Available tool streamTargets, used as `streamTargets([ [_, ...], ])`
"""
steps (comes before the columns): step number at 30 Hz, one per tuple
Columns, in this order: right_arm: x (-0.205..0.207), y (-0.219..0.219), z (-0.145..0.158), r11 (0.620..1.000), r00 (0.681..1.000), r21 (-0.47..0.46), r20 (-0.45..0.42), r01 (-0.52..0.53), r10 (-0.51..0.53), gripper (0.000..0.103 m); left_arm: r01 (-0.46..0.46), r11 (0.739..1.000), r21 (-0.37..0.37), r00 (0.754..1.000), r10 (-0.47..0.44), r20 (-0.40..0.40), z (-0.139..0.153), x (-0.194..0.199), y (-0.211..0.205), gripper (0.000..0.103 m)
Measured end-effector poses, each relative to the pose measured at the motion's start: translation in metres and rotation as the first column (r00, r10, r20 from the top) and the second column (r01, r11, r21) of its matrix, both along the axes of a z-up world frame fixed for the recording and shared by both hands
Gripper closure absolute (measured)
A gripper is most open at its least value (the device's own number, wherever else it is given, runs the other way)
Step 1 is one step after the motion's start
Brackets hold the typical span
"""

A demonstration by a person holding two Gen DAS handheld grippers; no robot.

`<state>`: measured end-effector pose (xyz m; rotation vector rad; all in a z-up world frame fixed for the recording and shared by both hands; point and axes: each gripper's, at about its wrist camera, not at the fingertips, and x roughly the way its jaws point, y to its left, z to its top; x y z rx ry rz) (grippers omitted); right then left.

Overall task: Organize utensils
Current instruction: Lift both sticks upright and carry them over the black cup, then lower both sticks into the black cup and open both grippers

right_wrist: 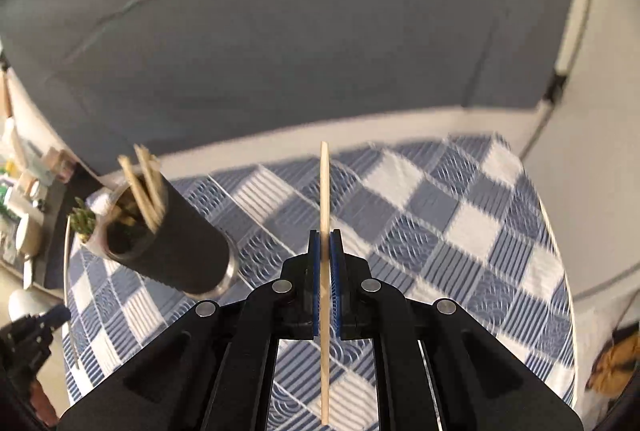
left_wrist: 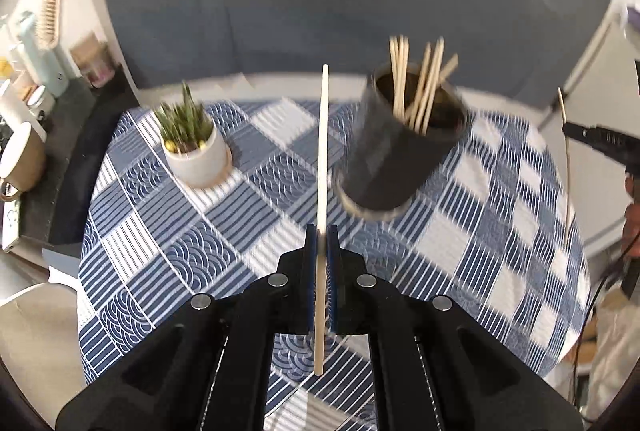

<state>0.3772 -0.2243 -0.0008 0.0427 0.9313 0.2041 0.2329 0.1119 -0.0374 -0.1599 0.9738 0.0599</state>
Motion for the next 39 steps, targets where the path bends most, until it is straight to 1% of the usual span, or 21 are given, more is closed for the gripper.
streamTargets([
  [5, 0.009, 0.02, 0.038, 0.996, 0.992, 0.024, 0.089, -0.087, 0.084, 0.098, -0.043, 0.999, -0.019, 0.996, 0.044, 0.079, 0.03, 0.01, -0.001, 0.098],
  [9, 0.013, 0.036, 0.065, 0.987, 0.977, 0.052, 0.157, -0.155, 0.145, 0.098, -0.056, 0.998, -0.033, 0.99, 0.06, 0.131, 0.049, 0.021, -0.001, 0.098],
  [10, 0.013, 0.041, 0.072, 0.982, 0.969, 0.059, 0.184, -0.18, 0.167, 0.098, -0.053, 0.998, -0.033, 0.987, 0.057, 0.153, 0.056, 0.025, -0.002, 0.098],
  [12, 0.01, 0.049, 0.082, 0.975, 0.953, 0.068, 0.235, -0.212, 0.191, 0.098, -0.031, 0.999, -0.042, 0.98, 0.039, 0.194, 0.065, 0.029, -0.004, 0.098],
  [15, 0.007, 0.062, 0.096, 0.956, 0.923, 0.11, 0.311, -0.273, 0.228, 0.098, 0.022, 0.998, -0.062, 0.965, -0.005, 0.261, 0.076, 0.04, -0.007, 0.098],
  [20, 0.002, 0.079, 0.106, 0.925, 0.875, 0.164, 0.414, -0.343, 0.251, 0.098, 0.11, 0.989, -0.102, 0.934, -0.068, 0.35, 0.08, 0.062, -0.008, 0.098],
  [21, 0.001, 0.082, 0.106, 0.916, 0.863, 0.179, 0.439, -0.358, 0.252, 0.098, 0.128, 0.985, -0.112, 0.927, -0.079, 0.366, 0.08, 0.066, -0.008, 0.098],
  [24, 0.002, 0.09, 0.106, 0.898, 0.843, 0.212, 0.475, -0.386, 0.251, 0.098, 0.188, 0.973, -0.135, 0.904, -0.118, 0.411, 0.076, 0.076, -0.01, 0.098],
  [26, 0.005, 0.096, 0.103, 0.888, 0.833, 0.215, 0.488, -0.406, 0.262, 0.098, 0.221, 0.965, -0.142, 0.888, -0.139, 0.438, 0.073, 0.082, -0.013, 0.098],
  [28, 0.008, 0.103, 0.096, 0.891, 0.825, 0.203, 0.501, -0.407, 0.263, 0.098, 0.245, 0.958, -0.15, 0.87, -0.149, 0.469, 0.066, 0.089, -0.017, 0.098],
  [30, 0.012, 0.108, 0.087, 0.894, 0.819, 0.199, 0.514, -0.401, 0.253, 0.098, 0.286, 0.944, -0.163, 0.848, -0.171, 0.502, 0.057, 0.096, -0.021, 0.098],
  [31, 0.014, 0.109, 0.082, 0.892, 0.818, 0.202, 0.517, -0.403, 0.252, 0.098, 0.295, 0.941, -0.166, 0.842, -0.174, 0.511, 0.054, 0.098, -0.023, 0.098],
  [33, 0.018, 0.111, 0.071, 0.886, 0.812, 0.216, 0.528, -0.41, 0.247, 0.098, 0.322, 0.929, -0.183, 0.832, -0.185, 0.522, 0.043, 0.105, -0.025, 0.098],
  [34, 0.02, 0.112, 0.066, 0.884, 0.81, 0.22, 0.532, -0.412, 0.245, 0.098, 0.323, 0.928, -0.189, 0.829, -0.181, 0.529, 0.037, 0.108, -0.026, 0.098],
  [36, 0.023, 0.113, 0.053, 0.878, 0.806, 0.236, 0.544, -0.416, 0.235, 0.098, 0.342, 0.917, -0.208, 0.825, -0.187, 0.533, 0.024, 0.115, -0.027, 0.098],
  [39, 0.027, 0.114, 0.034, 0.868, 0.804, 0.255, 0.547, -0.426, 0.234, 0.098, 0.343, 0.914, -0.217, 0.821, -0.179, 0.543, 0.008, 0.119, -0.027, 0.098],
])
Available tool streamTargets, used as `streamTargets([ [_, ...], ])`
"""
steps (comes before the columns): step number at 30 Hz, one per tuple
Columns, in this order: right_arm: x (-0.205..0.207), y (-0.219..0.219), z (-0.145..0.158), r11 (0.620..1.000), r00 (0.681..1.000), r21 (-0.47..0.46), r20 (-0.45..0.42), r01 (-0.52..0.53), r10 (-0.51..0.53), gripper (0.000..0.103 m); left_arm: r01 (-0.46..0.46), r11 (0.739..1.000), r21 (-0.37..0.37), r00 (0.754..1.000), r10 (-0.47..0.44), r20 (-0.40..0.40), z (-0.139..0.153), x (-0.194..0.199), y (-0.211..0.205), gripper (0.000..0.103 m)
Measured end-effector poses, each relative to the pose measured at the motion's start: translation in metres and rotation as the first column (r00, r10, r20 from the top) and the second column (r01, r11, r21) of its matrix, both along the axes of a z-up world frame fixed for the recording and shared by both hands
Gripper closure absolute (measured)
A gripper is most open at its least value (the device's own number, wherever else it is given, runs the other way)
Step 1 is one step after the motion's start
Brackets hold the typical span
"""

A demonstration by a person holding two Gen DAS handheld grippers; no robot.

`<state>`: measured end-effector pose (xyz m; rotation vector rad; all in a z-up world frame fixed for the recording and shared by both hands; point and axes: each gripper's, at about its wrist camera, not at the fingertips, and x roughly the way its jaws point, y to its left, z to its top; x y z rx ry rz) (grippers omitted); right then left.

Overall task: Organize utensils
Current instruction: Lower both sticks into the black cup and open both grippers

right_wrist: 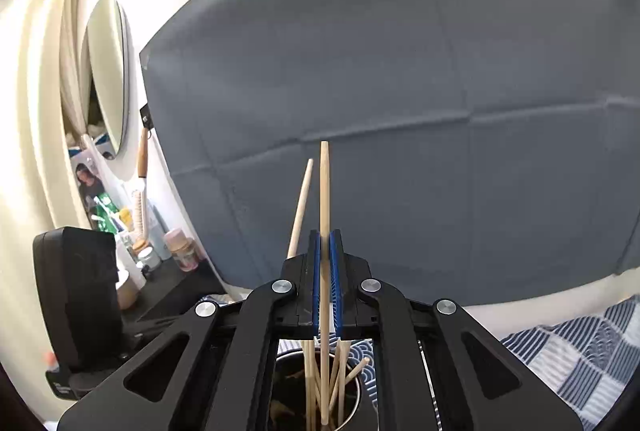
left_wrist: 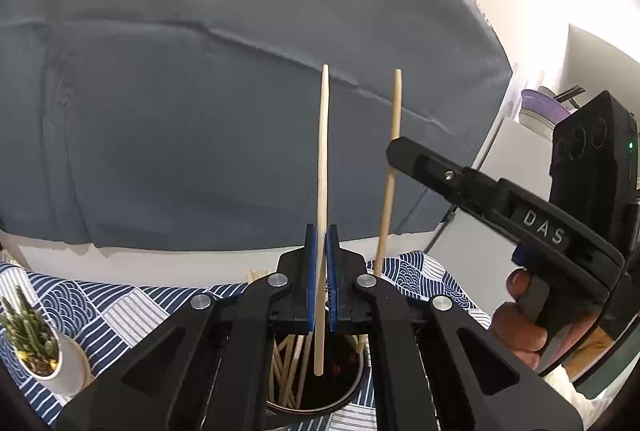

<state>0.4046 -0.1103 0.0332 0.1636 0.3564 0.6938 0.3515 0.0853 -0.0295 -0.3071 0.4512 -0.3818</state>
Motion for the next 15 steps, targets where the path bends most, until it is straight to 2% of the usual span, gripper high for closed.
streamTargets([
  [9, 0.003, 0.011, -0.052, 0.998, 0.997, -0.053, -0.061, -0.042, 0.038, 0.098, -0.019, 1.0, 0.019, 1.0, 0.019, -0.01, -0.03, -0.006, -0.007, 0.098],
  [15, 0.002, 0.019, -0.068, 0.993, 0.993, -0.095, -0.102, -0.072, 0.062, 0.098, -0.02, 0.998, 0.057, 0.999, 0.021, -0.026, -0.033, -0.013, -0.016, 0.098],
])
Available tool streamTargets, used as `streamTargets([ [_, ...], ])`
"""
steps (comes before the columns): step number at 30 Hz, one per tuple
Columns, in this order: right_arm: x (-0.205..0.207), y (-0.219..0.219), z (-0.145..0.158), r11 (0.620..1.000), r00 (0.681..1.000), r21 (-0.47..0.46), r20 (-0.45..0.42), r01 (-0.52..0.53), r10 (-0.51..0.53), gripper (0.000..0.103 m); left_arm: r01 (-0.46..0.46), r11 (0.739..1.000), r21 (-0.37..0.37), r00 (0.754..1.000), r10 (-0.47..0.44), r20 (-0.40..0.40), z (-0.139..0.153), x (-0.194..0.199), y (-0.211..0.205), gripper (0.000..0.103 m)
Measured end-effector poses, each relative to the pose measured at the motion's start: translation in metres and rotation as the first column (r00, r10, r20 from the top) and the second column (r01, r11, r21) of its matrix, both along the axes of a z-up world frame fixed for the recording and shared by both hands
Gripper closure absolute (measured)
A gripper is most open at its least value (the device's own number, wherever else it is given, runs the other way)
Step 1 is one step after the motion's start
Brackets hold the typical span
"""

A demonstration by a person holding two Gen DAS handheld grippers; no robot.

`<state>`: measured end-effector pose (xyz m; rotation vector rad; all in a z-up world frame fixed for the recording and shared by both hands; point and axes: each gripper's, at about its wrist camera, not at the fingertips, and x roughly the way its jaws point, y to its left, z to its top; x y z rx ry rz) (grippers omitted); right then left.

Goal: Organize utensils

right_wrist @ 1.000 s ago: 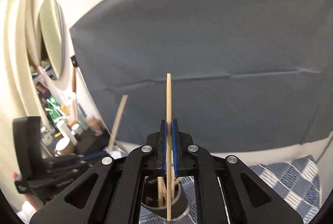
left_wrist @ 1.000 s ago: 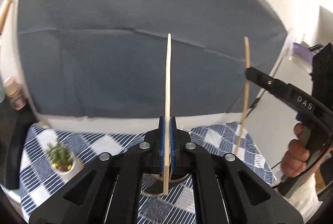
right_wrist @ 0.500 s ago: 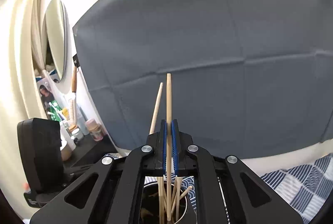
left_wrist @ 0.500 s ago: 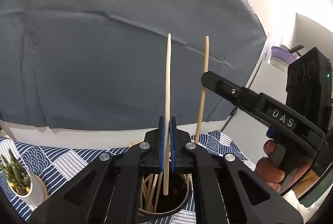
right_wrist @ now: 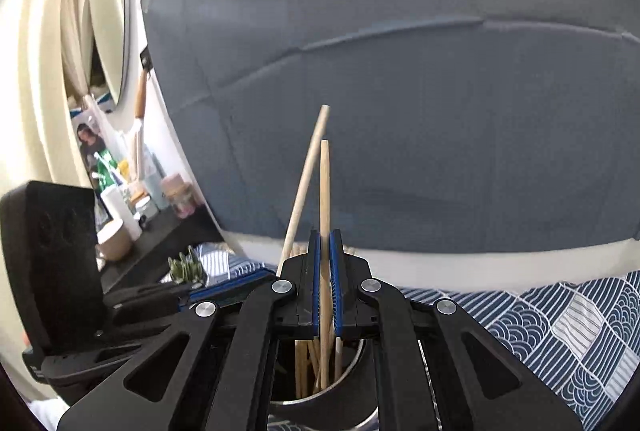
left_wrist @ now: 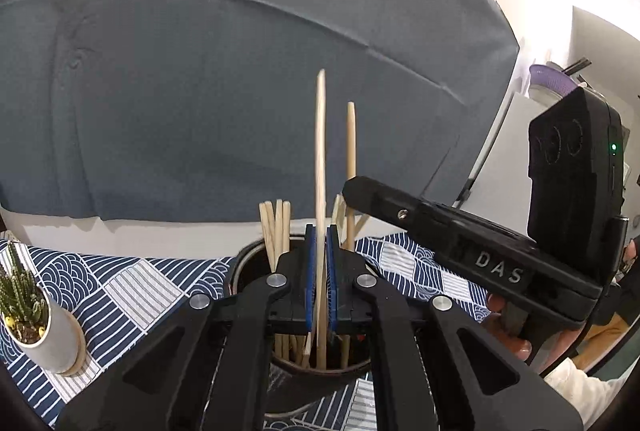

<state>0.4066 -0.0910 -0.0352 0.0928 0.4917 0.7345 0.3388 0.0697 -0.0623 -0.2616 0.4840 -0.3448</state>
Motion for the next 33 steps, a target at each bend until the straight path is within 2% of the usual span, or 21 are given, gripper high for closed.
streamTargets([
  [2, -0.004, 0.0, -0.002, 1.0, 1.0, -0.014, 0.0, -0.006, 0.006, 0.097, -0.006, 1.0, 0.006, 1.0, 0.006, 0.004, 0.002, -0.005, -0.002, 0.098],
  [4, -0.009, -0.005, 0.0, 1.0, 1.0, -0.023, 0.011, 0.008, -0.008, 0.094, -0.003, 1.0, 0.011, 1.0, 0.003, -0.002, 0.003, -0.012, 0.003, 0.09],
  [6, -0.011, -0.008, 0.005, 1.0, 1.0, -0.029, 0.008, 0.005, -0.005, 0.094, -0.015, 1.0, 0.01, 1.0, 0.015, 0.001, 0.008, -0.02, 0.009, 0.077],
  [9, -0.015, -0.014, 0.016, 0.999, 1.0, -0.035, 0.004, 0.018, -0.018, 0.094, -0.032, 0.999, 0.007, 1.0, 0.032, 0.002, 0.018, -0.03, 0.017, 0.066],
  [10, -0.018, -0.016, 0.022, 0.999, 1.0, -0.039, 0.004, 0.025, -0.025, 0.089, -0.039, 0.999, 0.005, 0.999, 0.039, 0.001, 0.024, -0.035, 0.02, 0.064],
  [11, -0.02, -0.018, 0.027, 0.999, 0.999, -0.041, 0.006, 0.032, -0.031, 0.084, -0.048, 0.999, 0.006, 0.999, 0.048, 0.001, 0.03, -0.039, 0.022, 0.056],
  [12, -0.024, -0.021, 0.033, 0.998, 0.999, -0.041, 0.006, 0.039, -0.038, 0.073, -0.06, 0.998, 0.01, 0.998, 0.06, 0.005, 0.036, -0.044, 0.024, 0.048],
  [13, -0.027, -0.022, 0.038, 0.998, 0.999, -0.04, 0.008, 0.042, -0.042, 0.067, -0.068, 0.998, 0.017, 0.998, 0.068, 0.008, 0.041, -0.048, 0.026, 0.045],
  [15, -0.035, -0.025, 0.049, 0.998, 0.999, -0.036, 0.016, 0.052, -0.051, 0.064, -0.085, 0.995, 0.05, 0.996, 0.084, 0.013, 0.052, -0.059, 0.028, 0.035],
  [16, -0.039, -0.027, 0.053, 0.998, 0.999, -0.04, 0.016, 0.052, -0.052, 0.058, -0.093, 0.994, 0.061, 0.996, 0.092, 0.014, 0.056, -0.064, 0.029, 0.033],
  [18, -0.046, -0.027, 0.059, 0.996, 0.998, -0.055, 0.019, 0.068, -0.067, 0.05, -0.104, 0.992, 0.067, 0.995, 0.104, 0.006, 0.064, -0.077, 0.032, 0.018],
  [20, -0.057, -0.029, 0.062, 0.995, 0.997, -0.06, 0.01, 0.08, -0.08, 0.042, -0.123, 0.99, 0.064, 0.992, 0.124, 0.001, 0.068, -0.088, 0.035, 0.008],
  [23, -0.073, -0.029, 0.061, 0.994, 0.996, -0.068, -0.016, 0.082, -0.084, 0.037, -0.16, 0.985, 0.06, 0.986, 0.162, -0.032, 0.071, -0.105, 0.039, 0.006],
  [27, -0.097, -0.031, 0.059, 0.99, 0.994, -0.098, -0.031, 0.099, -0.103, 0.018, -0.199, 0.977, 0.083, 0.977, 0.204, -0.068, 0.072, -0.127, 0.037, 0.006],
  [30, -0.112, -0.035, 0.057, 0.985, 0.993, -0.133, -0.04, 0.108, -0.114, 0.017, -0.209, 0.973, 0.102, 0.972, 0.218, -0.085, 0.069, -0.142, 0.031, 0.006],
  [33, -0.128, -0.039, 0.056, 0.981, 0.993, -0.17, -0.053, 0.094, -0.104, 0.015, -0.261, 0.951, 0.164, 0.956, 0.278, -0.094, 0.061, -0.165, 0.021, 0.006],
])
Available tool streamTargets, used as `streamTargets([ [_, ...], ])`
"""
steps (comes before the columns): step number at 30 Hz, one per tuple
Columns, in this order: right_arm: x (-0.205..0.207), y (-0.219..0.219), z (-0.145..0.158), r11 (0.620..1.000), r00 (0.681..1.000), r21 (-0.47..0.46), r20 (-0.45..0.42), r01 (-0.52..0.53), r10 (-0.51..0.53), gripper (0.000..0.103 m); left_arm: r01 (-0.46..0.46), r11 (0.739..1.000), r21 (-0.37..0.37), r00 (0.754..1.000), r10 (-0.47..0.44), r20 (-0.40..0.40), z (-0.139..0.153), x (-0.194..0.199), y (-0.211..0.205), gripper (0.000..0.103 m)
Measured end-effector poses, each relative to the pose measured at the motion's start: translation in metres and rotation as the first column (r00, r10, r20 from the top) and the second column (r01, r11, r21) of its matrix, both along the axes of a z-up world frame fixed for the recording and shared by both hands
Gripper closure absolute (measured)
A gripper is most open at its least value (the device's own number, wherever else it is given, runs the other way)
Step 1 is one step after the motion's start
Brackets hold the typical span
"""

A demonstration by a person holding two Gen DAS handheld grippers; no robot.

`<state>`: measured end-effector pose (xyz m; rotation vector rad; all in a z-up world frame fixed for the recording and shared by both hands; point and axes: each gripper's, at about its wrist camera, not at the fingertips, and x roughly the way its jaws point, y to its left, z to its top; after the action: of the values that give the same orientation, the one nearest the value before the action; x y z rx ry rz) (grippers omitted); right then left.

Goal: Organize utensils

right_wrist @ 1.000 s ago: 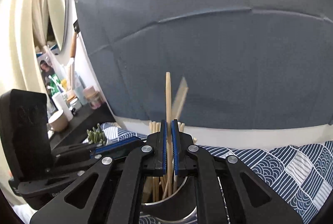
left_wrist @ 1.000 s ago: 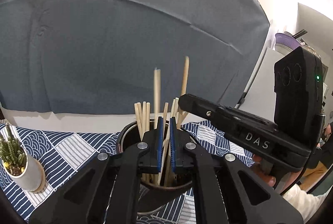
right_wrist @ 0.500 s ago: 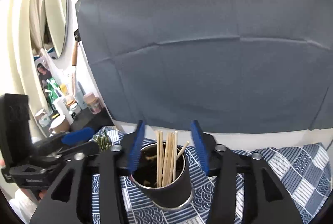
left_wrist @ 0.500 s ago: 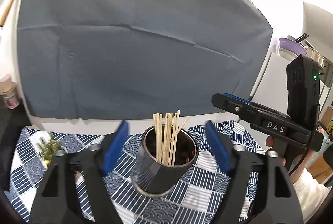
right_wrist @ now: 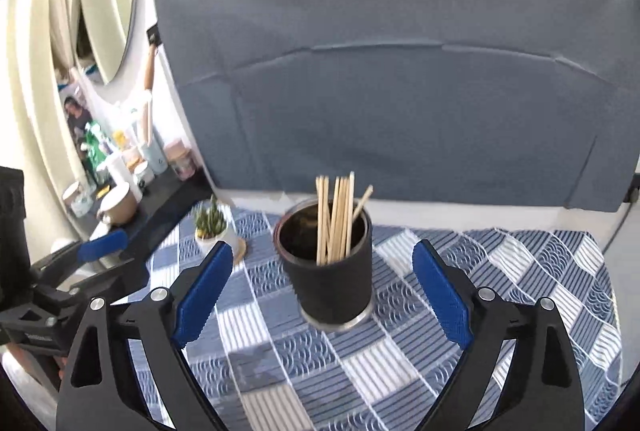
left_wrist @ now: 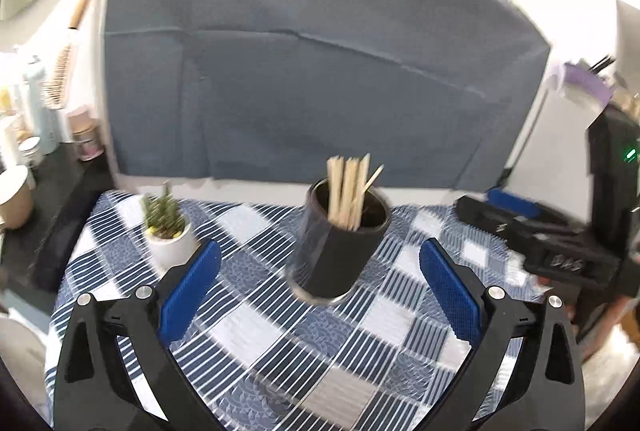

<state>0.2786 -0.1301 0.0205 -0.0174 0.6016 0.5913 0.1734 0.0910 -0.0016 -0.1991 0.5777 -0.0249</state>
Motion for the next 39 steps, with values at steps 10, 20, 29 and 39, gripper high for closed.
streamTargets([
  [10, -0.062, -0.038, -0.021, 0.996, 0.996, -0.048, -0.059, 0.07, -0.073, 0.01, -0.06, 0.989, 0.139, 0.998, 0.059, 0.009, 0.003, -0.067, -0.046, 0.006],
  [20, -0.118, -0.071, -0.015, 0.991, 0.996, -0.12, -0.057, 0.066, -0.073, 0.01, -0.108, 0.986, 0.127, 0.985, 0.123, -0.124, 0.023, -0.094, -0.057, 0.006],
  [29, -0.14, -0.087, -0.001, 0.987, 0.987, -0.12, -0.103, 0.109, -0.122, 0.008, -0.114, 0.991, 0.073, 0.975, 0.126, -0.186, 0.015, -0.104, -0.055, 0.006],
  [39, -0.151, -0.086, -0.019, 0.987, 0.987, -0.128, -0.114, 0.1, -0.115, 0.008, -0.075, 0.996, 0.04, 0.967, 0.082, -0.24, -0.006, -0.114, -0.07, 0.006],
])
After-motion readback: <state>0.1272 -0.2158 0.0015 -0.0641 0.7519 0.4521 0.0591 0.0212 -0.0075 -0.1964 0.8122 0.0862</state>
